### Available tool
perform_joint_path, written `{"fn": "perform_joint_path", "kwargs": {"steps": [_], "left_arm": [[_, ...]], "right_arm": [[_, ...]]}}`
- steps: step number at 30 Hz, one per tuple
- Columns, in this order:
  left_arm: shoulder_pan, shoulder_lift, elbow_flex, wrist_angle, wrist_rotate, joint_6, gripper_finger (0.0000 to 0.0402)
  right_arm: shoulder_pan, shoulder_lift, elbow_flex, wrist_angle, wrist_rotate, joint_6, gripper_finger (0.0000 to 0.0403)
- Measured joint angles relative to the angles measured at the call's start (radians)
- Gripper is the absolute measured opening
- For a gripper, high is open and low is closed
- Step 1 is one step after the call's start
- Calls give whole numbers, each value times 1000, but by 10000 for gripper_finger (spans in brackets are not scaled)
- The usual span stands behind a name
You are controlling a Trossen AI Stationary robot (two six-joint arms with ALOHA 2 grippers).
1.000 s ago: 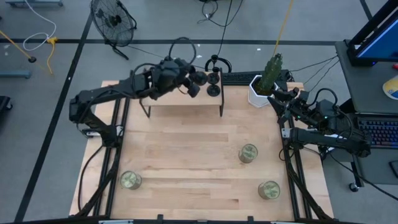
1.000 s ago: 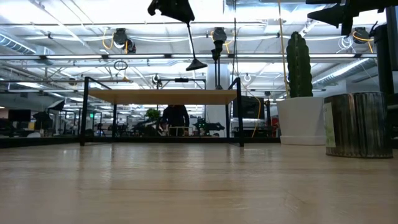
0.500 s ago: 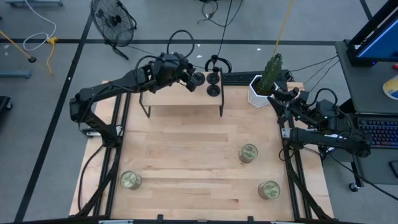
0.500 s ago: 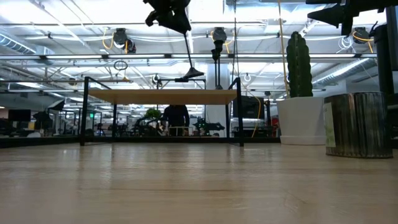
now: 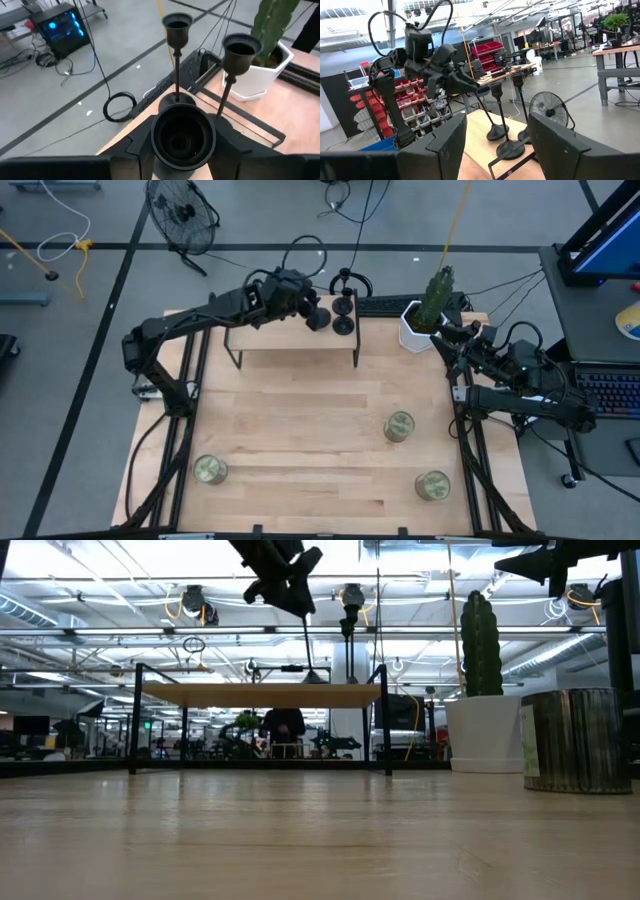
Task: Pick & Place candle stick holders
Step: Put the candle holder on the shelf
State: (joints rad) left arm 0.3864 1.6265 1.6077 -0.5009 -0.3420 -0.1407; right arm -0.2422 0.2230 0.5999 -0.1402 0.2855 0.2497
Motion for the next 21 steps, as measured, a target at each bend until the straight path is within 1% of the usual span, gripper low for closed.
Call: {"fn": "perform_joint_path", "kwargs": {"steps": [3, 7, 9, 15, 21], "left_arm": [[6, 10, 2, 3, 2, -1, 151], [11, 30, 1, 21, 5, 4, 136], [16, 30, 1, 24, 24, 3, 133], [25, 30, 1, 42, 23, 7, 157], [42, 30, 1, 45, 27, 6, 163]], "right_arm": [[0, 0, 0, 0, 0, 0, 208], [0, 0, 0, 0, 0, 0, 208], [0, 0, 0, 0, 0, 0, 208], [0, 0, 0, 0, 0, 0, 208], [0, 0, 0, 0, 0, 0, 208]]}}
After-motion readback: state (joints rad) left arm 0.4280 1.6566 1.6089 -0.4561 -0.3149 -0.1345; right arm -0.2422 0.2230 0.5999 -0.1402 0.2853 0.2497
